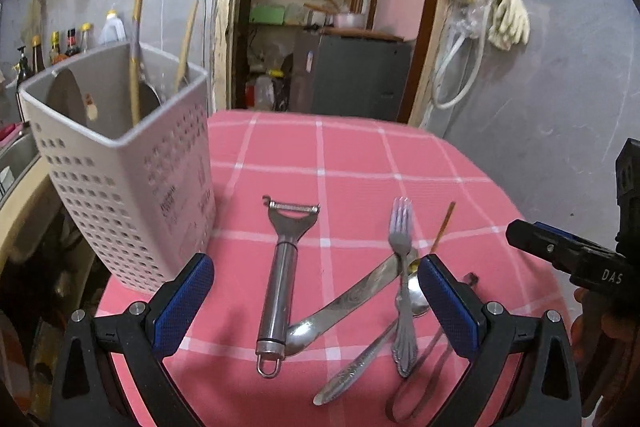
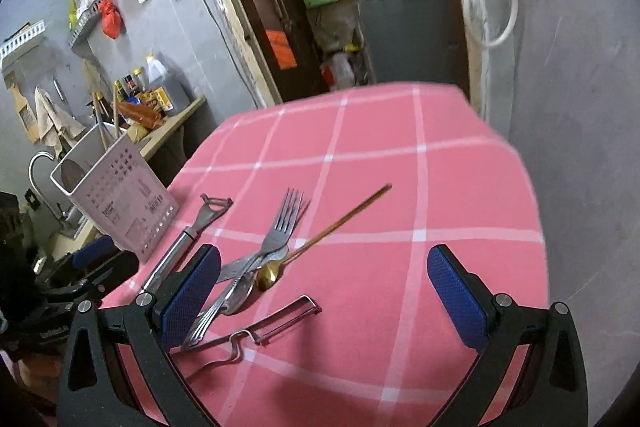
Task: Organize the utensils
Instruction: 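Move the right tool back over the remaining utensils on the table, then close the right tool on the gold spoon while the left tool grasps the steel peeler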
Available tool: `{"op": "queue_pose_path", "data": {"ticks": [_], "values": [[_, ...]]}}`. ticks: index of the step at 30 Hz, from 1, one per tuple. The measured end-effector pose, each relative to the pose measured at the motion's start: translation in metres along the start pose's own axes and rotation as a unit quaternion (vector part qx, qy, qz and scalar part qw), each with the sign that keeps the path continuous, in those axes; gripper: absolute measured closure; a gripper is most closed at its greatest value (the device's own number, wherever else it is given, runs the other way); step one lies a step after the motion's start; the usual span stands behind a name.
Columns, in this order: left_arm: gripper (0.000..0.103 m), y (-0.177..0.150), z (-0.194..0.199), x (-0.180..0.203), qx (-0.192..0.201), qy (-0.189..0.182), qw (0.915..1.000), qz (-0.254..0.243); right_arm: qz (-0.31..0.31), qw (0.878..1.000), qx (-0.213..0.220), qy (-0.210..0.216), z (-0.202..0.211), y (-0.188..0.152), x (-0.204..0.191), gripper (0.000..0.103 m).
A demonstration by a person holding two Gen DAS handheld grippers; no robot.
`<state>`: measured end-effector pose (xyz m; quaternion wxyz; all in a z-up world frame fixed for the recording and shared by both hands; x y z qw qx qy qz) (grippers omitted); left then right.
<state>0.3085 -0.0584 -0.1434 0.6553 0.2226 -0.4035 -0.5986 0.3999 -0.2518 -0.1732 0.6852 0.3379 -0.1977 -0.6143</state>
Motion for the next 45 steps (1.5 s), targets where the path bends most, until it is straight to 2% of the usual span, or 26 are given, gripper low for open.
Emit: {"op": "queue_pose_path", "data": {"ticks": [2, 4, 5, 7, 9, 15, 20, 22, 24, 26, 30, 34, 35, 38, 39, 42, 45], "values": [[0.001, -0.002, -0.007, -0.003, -0.011, 0.003, 0.9999, 0.008, -0.003, 1.000, -0.014, 0.010, -0.011, -0.002, 0.000, 0.005], [0.001, -0.002, -0.014, -0.006, -0.021, 0.005, 0.9997, 0.013, -0.008, 0.999, -0.029, 0.021, -0.023, -0.003, -0.001, 0.019], [0.002, -0.003, -0.018, -0.007, -0.028, 0.006, 0.9995, 0.017, -0.011, 0.999, -0.036, 0.026, -0.029, -0.004, -0.002, 0.022], [0.007, -0.004, -0.026, -0.010, -0.039, 0.005, 0.9989, 0.024, -0.011, 0.998, -0.046, 0.030, -0.039, -0.003, -0.005, 0.031], [0.019, -0.005, -0.033, -0.014, -0.052, 0.006, 0.9981, 0.033, -0.009, 0.998, -0.057, 0.030, -0.048, -0.002, -0.009, 0.035], [0.035, -0.006, -0.051, -0.025, -0.074, 0.023, 0.9953, 0.058, -0.013, 0.995, -0.099, 0.013, -0.079, 0.009, -0.018, 0.052], [0.045, -0.004, -0.067, -0.030, -0.096, 0.040, 0.9924, 0.066, -0.010, 0.991, -0.134, -0.001, -0.099, 0.016, -0.028, 0.055], [0.048, -0.004, -0.073, -0.032, -0.103, 0.041, 0.9913, 0.071, -0.004, 0.989, -0.146, -0.004, -0.106, 0.017, -0.032, 0.064], [0.053, -0.001, -0.078, -0.034, -0.111, 0.042, 0.9901, 0.075, -0.011, 0.987, -0.159, -0.003, -0.114, 0.017, -0.035, 0.069], [0.059, -0.003, -0.082, -0.037, -0.122, 0.041, 0.9879, 0.086, -0.008, 0.987, -0.158, -0.010, -0.118, 0.020, -0.040, 0.071], [0.060, -0.004, -0.082, -0.037, -0.126, 0.041, 0.9877, 0.083, 0.008, 0.989, -0.149, -0.020, -0.124, 0.021, -0.053, 0.072], [0.063, -0.004, -0.084, -0.034, -0.134, 0.050, 0.9874, 0.068, 0.059, 0.988, -0.132, -0.059, -0.123, 0.020, -0.065, 0.084], [0.067, -0.004, -0.086, -0.033, -0.137, 0.054, 0.9871, 0.062, 0.067, 0.987, -0.130, -0.067, -0.121, 0.020, -0.066, 0.085], [0.082, -0.005, -0.085, -0.033, -0.143, 0.059, 0.9863, 0.055, 0.057, 0.987, -0.136, -0.062, -0.117, 0.020, -0.066, 0.088], [0.084, -0.004, -0.084, -0.033, -0.145, 0.058, 0.9861, 0.056, 0.048, 0.987, -0.140, -0.056, -0.116, 0.021, -0.066, 0.091], [0.085, -0.005, -0.082, -0.031, -0.153, 0.051, 0.9855, 0.054, 0.020, 0.987, -0.154, -0.039, -0.111, 0.020, -0.058, 0.103], [0.085, -0.007, -0.079, -0.029, -0.161, 0.036, 0.9841, 0.065, -0.006, 0.984, -0.179, -0.015, -0.108, 0.010, -0.052, 0.103]]}}
Point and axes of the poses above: each gripper's, at about its wrist camera, not at the fingertips, and z roughly against the way its jaws point, x to its right, y to its top, the point moved 5 cm from there along -z, roughly the way its jaws point, and after that the axes turned 13 degrees about -y, right-handed, at the moved point
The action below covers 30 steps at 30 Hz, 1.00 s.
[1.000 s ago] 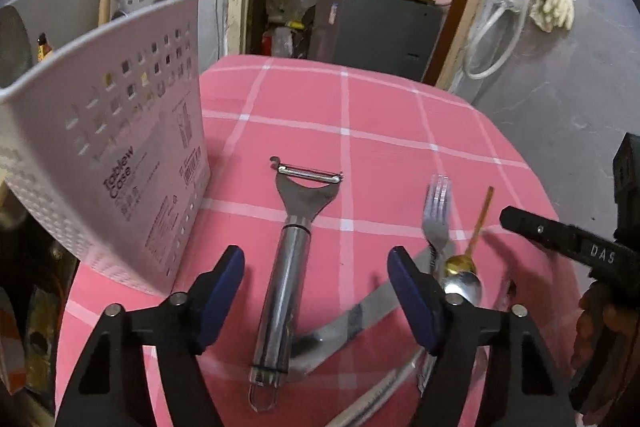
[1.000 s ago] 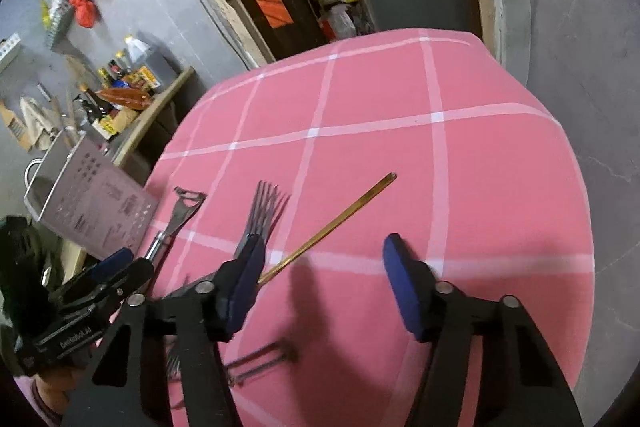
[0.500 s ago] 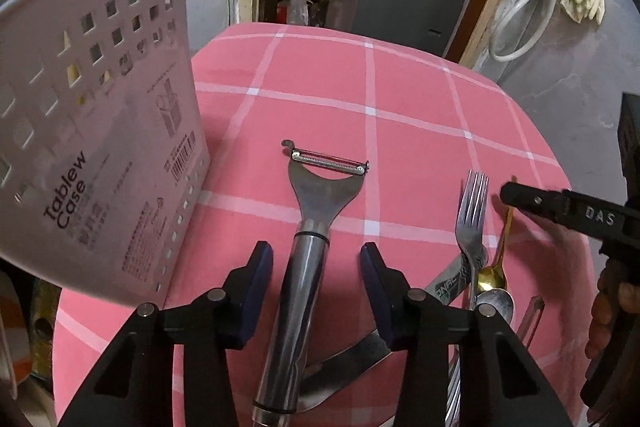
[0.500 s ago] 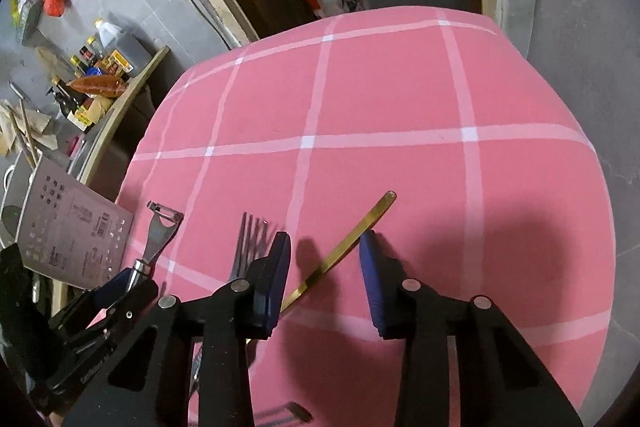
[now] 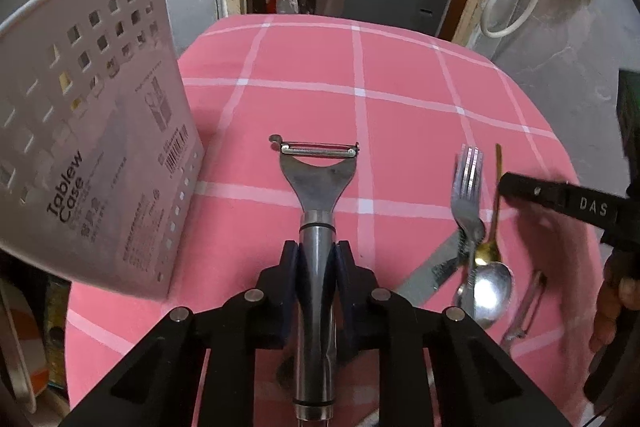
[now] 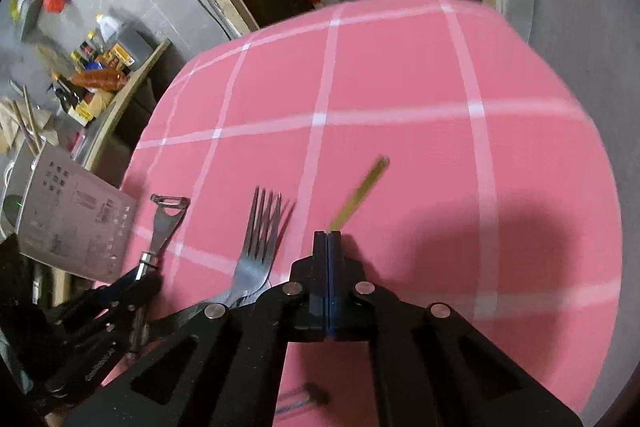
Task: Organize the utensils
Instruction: 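Close the right tool on the gold spoon while the left tool grasps the steel peeler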
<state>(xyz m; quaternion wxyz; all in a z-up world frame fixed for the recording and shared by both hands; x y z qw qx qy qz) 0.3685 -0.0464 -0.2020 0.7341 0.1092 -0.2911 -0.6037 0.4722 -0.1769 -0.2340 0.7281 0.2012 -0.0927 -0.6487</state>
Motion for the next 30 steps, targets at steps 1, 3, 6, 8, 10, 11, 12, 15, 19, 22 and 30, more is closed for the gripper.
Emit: {"op": "queue_pose_path", "data": {"ticks": [1, 3, 6, 8, 10, 11, 12, 15, 19, 22, 30], "values": [[0.085, -0.001, 0.001, 0.001, -0.004, -0.008, 1.0000, 0.005, -0.001, 1.000, 0.001, 0.007, 0.001, -0.006, 0.002, 0.103], [0.085, -0.006, 0.005, 0.002, -0.010, -0.019, 0.9997, 0.011, -0.005, 1.000, -0.003, 0.017, 0.003, -0.014, 0.005, 0.103], [0.085, -0.014, 0.010, 0.004, -0.021, -0.029, 0.9992, 0.015, -0.031, 0.999, -0.010, 0.039, 0.001, -0.019, 0.006, 0.102], [0.085, -0.020, 0.012, 0.004, -0.027, -0.033, 0.9989, 0.020, -0.050, 0.997, -0.017, 0.049, -0.002, -0.019, 0.007, 0.102], [0.085, -0.023, 0.016, 0.002, -0.030, -0.034, 0.9986, 0.026, -0.058, 0.997, -0.021, 0.050, -0.004, -0.018, 0.009, 0.102], [0.085, -0.024, 0.016, 0.000, -0.030, -0.034, 0.9986, 0.028, -0.062, 0.997, -0.023, 0.050, -0.004, -0.017, 0.009, 0.102], [0.085, -0.025, 0.017, -0.001, -0.030, -0.034, 0.9985, 0.030, -0.068, 0.996, -0.026, 0.051, -0.005, -0.018, 0.011, 0.101], [0.085, -0.028, 0.020, -0.005, -0.029, -0.038, 0.9982, 0.036, -0.086, 0.994, -0.031, 0.055, -0.010, -0.021, 0.003, 0.096], [0.085, -0.030, 0.020, -0.007, -0.029, -0.042, 0.9979, 0.040, -0.101, 0.993, -0.039, 0.050, -0.017, -0.018, -0.008, 0.094], [0.085, -0.029, 0.019, -0.007, -0.029, -0.044, 0.9977, 0.043, -0.103, 0.993, -0.040, 0.035, -0.020, -0.014, -0.016, 0.094], [0.085, -0.029, 0.020, -0.006, -0.035, -0.049, 0.9970, 0.048, -0.088, 0.995, -0.052, 0.018, -0.025, -0.002, -0.031, 0.093]]}}
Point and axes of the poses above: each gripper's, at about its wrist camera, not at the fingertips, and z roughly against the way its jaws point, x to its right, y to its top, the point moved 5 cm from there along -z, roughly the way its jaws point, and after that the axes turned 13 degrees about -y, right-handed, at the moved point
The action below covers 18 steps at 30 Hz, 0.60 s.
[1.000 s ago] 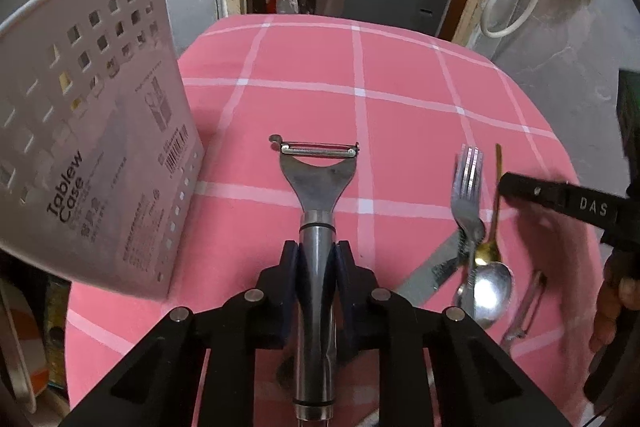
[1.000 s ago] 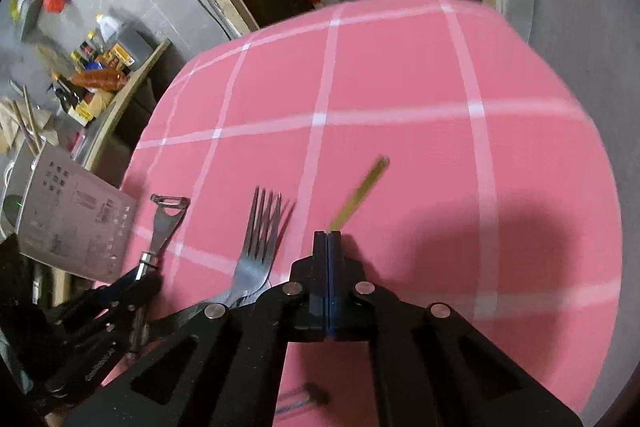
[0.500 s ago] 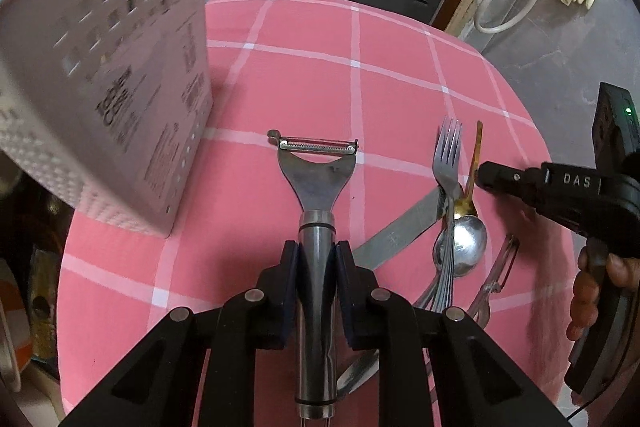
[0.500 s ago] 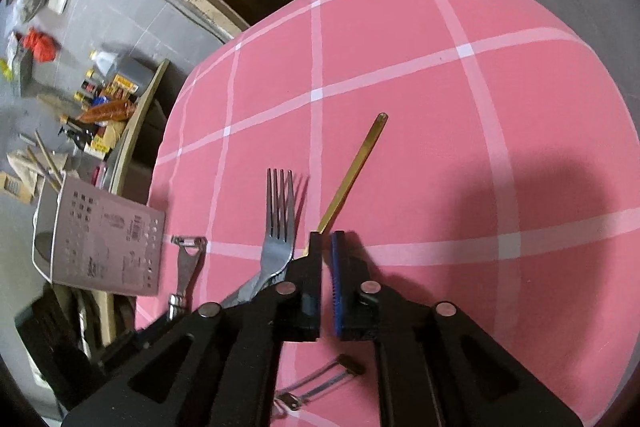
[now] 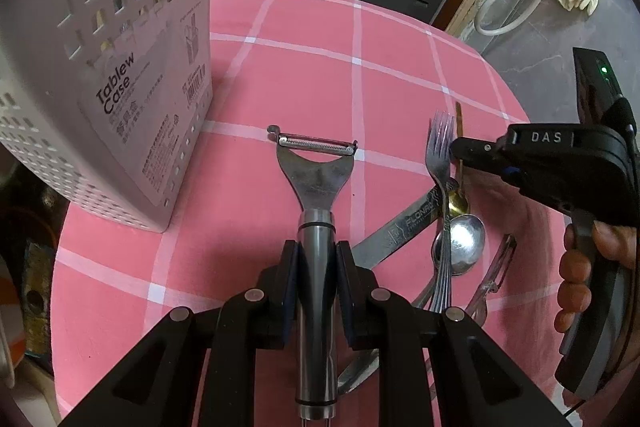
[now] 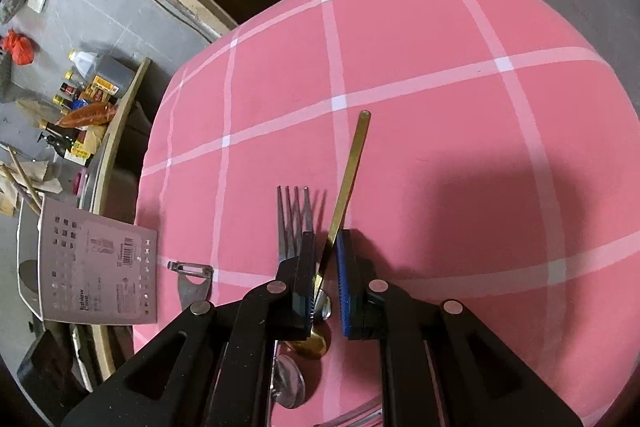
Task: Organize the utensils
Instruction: 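Close the right tool on the gold spoon while the left tool grasps the steel peeler, then lift the gold spoon with the right tool while the left tool lifts the peeler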
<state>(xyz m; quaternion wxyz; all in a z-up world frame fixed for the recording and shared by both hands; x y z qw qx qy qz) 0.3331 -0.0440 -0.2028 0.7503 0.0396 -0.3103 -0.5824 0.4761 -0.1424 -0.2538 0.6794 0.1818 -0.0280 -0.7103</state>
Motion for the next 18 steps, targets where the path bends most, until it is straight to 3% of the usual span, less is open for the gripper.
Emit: {"op": "queue_pose_path", "data": {"ticks": [8, 11, 15, 18], "values": [[0.085, -0.002, 0.000, 0.002, -0.009, -0.006, 0.9999, 0.002, 0.010, 1.000, -0.018, 0.010, -0.003, -0.007, -0.005, 0.093], [0.085, -0.003, 0.000, 0.001, -0.010, -0.009, 0.9999, 0.001, 0.015, 1.000, -0.015, 0.010, -0.001, -0.010, -0.010, 0.087], [0.085, -0.003, 0.000, 0.001, -0.010, -0.012, 0.9999, -0.003, 0.048, 0.999, -0.003, -0.017, 0.001, -0.013, -0.018, 0.086], [0.085, -0.003, 0.000, 0.000, -0.009, -0.017, 0.9998, -0.003, 0.053, 0.998, 0.007, -0.033, 0.003, -0.014, -0.014, 0.097]]}}
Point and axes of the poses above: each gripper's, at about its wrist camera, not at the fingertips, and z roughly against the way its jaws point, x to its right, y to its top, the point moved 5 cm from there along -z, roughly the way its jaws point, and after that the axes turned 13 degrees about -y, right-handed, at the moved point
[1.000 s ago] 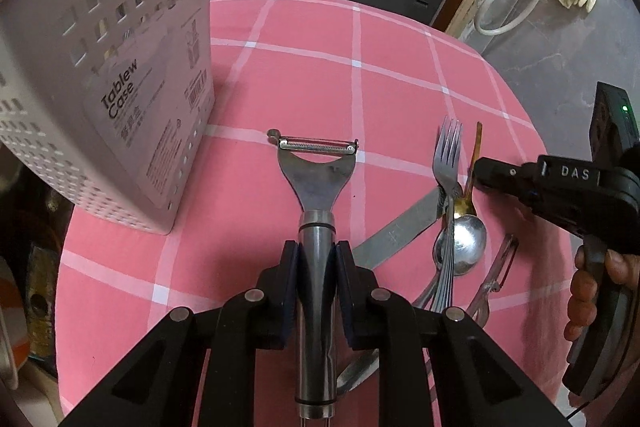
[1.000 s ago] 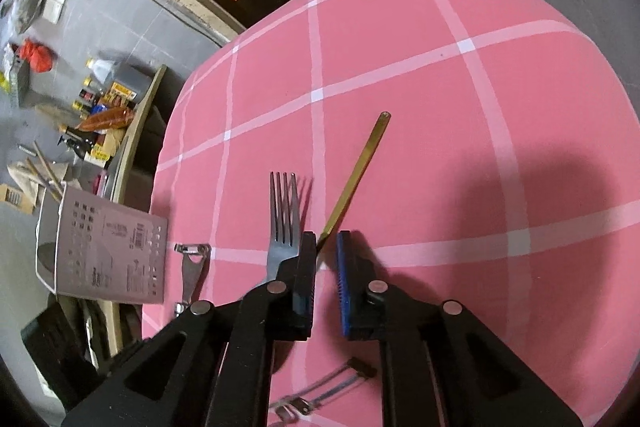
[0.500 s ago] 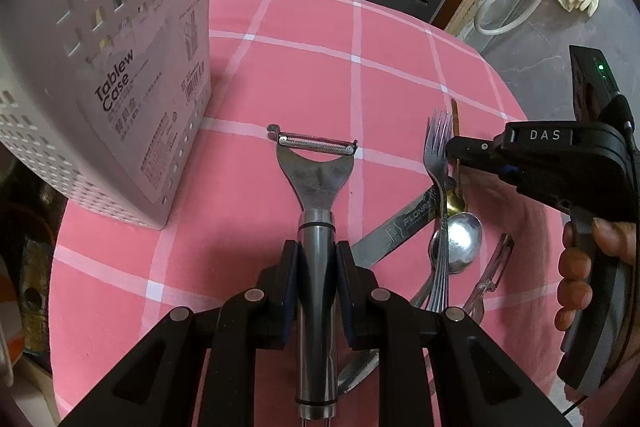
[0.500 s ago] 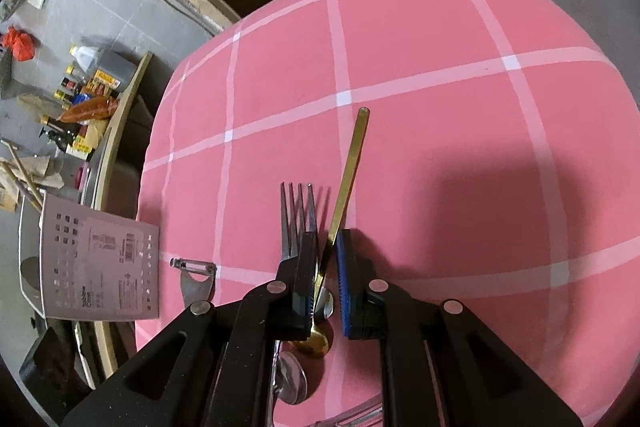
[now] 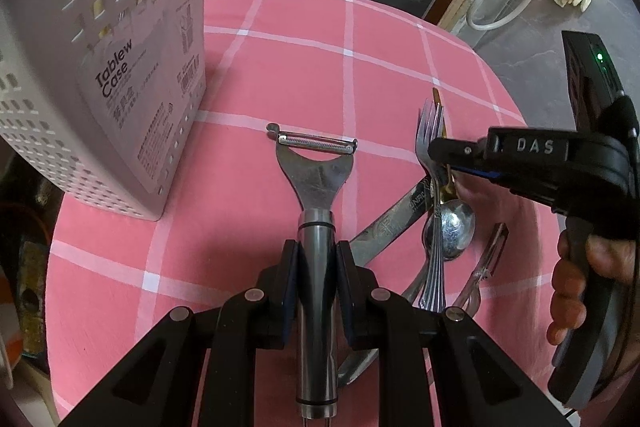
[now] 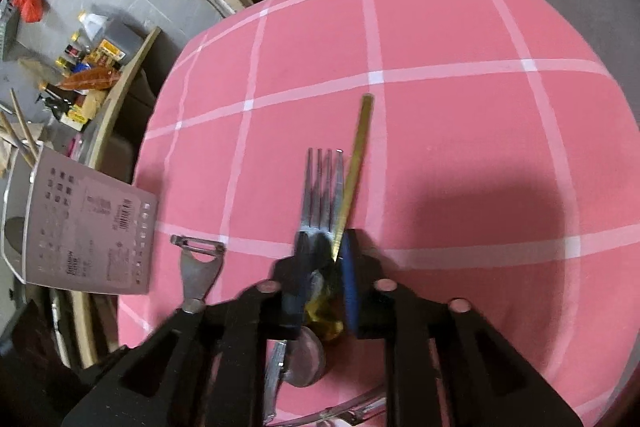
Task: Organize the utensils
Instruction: 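Lift the gold spoon with the right tool while the left tool lifts the peeler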
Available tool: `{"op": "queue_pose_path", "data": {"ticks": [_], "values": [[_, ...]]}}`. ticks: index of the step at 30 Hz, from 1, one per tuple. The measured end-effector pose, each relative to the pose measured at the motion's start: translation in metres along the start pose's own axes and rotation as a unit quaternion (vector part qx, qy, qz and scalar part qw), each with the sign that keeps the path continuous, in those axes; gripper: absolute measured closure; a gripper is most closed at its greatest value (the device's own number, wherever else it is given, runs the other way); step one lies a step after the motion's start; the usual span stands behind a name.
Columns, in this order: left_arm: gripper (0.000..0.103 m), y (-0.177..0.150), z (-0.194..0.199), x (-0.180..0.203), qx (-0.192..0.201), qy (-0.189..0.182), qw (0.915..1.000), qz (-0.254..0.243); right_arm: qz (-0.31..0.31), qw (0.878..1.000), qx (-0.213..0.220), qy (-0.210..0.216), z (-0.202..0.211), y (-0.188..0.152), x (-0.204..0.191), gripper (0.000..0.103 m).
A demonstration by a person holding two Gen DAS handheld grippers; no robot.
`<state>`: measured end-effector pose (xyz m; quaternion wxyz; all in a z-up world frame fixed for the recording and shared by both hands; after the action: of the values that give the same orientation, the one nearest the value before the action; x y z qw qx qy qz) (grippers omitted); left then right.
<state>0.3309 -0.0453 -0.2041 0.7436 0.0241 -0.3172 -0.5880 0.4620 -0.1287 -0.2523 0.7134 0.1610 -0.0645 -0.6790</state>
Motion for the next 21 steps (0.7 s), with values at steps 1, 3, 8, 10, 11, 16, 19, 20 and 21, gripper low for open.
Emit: {"op": "queue_pose_path", "data": {"ticks": [1, 3, 8, 10, 11, 16, 19, 20, 21], "values": [[0.085, 0.000, 0.001, -0.001, -0.001, -0.003, 1.0000, 0.002, -0.006, 1.000, 0.001, 0.007, 0.000, 0.000, 0.002, 0.098], [0.085, 0.000, 0.001, -0.002, -0.005, -0.008, 0.9999, 0.007, -0.021, 0.999, -0.007, 0.023, 0.002, 0.000, 0.009, 0.099], [0.085, -0.005, 0.008, -0.006, -0.017, -0.022, 0.9993, 0.023, -0.028, 0.998, -0.018, 0.045, 0.014, -0.013, 0.026, 0.100], [0.085, -0.010, 0.012, -0.007, -0.024, -0.035, 0.9985, 0.036, -0.022, 0.998, -0.025, 0.052, 0.018, -0.025, 0.031, 0.100], [0.085, -0.014, 0.014, -0.007, -0.028, -0.042, 0.9978, 0.042, -0.020, 0.998, -0.028, 0.055, 0.019, -0.031, 0.031, 0.100], [0.085, -0.023, 0.022, -0.001, -0.043, -0.056, 0.9966, 0.042, 0.002, 0.997, -0.049, 0.062, 0.027, -0.056, 0.036, 0.100], [0.085, -0.026, 0.020, 0.000, -0.064, -0.066, 0.9949, 0.043, 0.021, 0.997, -0.056, 0.058, 0.026, -0.059, 0.033, 0.099], [0.085, -0.025, 0.020, 0.000, -0.067, -0.068, 0.9945, 0.042, 0.027, 0.996, -0.058, 0.056, 0.025, -0.058, 0.032, 0.099], [0.085, -0.024, 0.018, -0.001, -0.071, -0.071, 0.9940, 0.045, 0.037, 0.996, -0.060, 0.052, 0.024, -0.055, 0.030, 0.099]]}}
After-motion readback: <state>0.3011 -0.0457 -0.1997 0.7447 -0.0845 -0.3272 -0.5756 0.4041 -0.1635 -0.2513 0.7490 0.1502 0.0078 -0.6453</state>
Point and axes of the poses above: each gripper's, at about its wrist camera, not at the fingertips, and z roughly against the way its jaws point, x to its right, y to its top, the point moved 5 cm from there along -z, roughly the way its jaws point, and after that the axes turned 13 degrees about -y, right-handed, at the moved point
